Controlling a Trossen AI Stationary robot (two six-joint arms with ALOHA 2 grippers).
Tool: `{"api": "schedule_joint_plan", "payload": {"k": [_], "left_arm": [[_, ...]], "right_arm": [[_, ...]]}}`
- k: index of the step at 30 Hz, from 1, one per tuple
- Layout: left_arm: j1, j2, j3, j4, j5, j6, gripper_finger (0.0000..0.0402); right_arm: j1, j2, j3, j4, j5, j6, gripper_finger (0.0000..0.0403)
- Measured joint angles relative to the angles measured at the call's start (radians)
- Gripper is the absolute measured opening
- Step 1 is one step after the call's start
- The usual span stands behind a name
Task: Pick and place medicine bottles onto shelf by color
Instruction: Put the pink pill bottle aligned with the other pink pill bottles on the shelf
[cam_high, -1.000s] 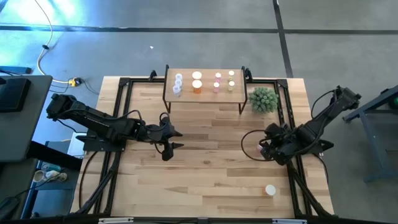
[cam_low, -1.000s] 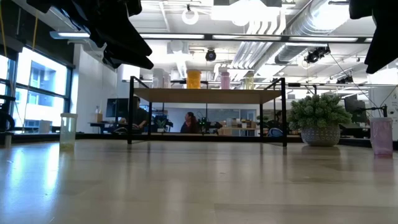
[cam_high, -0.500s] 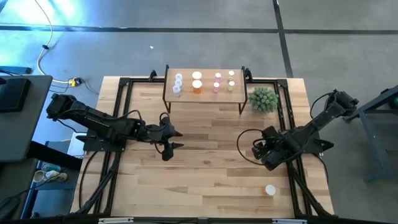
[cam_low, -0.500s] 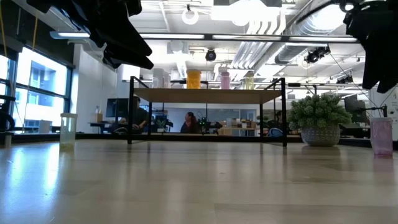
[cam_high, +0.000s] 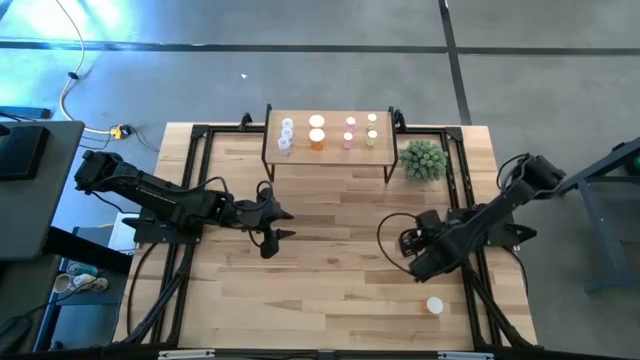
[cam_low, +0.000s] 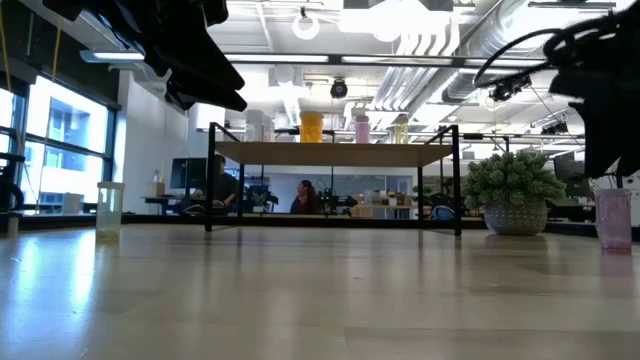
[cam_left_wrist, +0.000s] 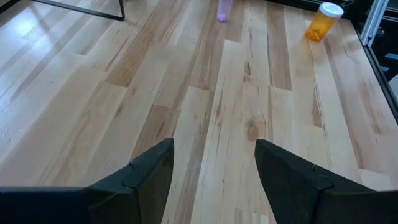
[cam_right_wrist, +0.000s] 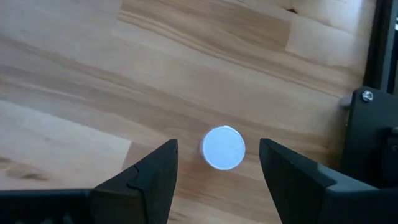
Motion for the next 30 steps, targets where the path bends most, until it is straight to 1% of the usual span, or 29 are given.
{"api": "schedule_joint_plan", "payload": {"k": [12, 17, 20, 26, 30], "left_arm": [[0.0, 0.0, 0.0, 0.0, -0.001, 0.0, 0.0216], [0.0, 0.0, 0.0, 0.0, -0.001, 0.0, 0.0216], [0.0, 0.0, 0.0, 0.0, -0.002, 0.0, 0.0216], [0.0, 0.0, 0.0, 0.0, -0.003, 0.0, 0.0216], [0.0, 0.0, 0.0, 0.0, -0.003, 0.0, 0.0216]], "right_arm": [[0.0, 0.16, 0.0, -0.008, -0.005, 0.116, 0.0216], [0.0, 0.198, 0.0, 0.002, -0.005, 0.129, 0.0214], [0.0, 0.201, 0.0, 0.003, -0.005, 0.148, 0.0199], [0.0, 0.201, 0.0, 0.003, -0.01, 0.155, 0.0155], [-0.003, 0.201, 0.0, 0.003, -0.013, 0.154, 0.0135]]}}
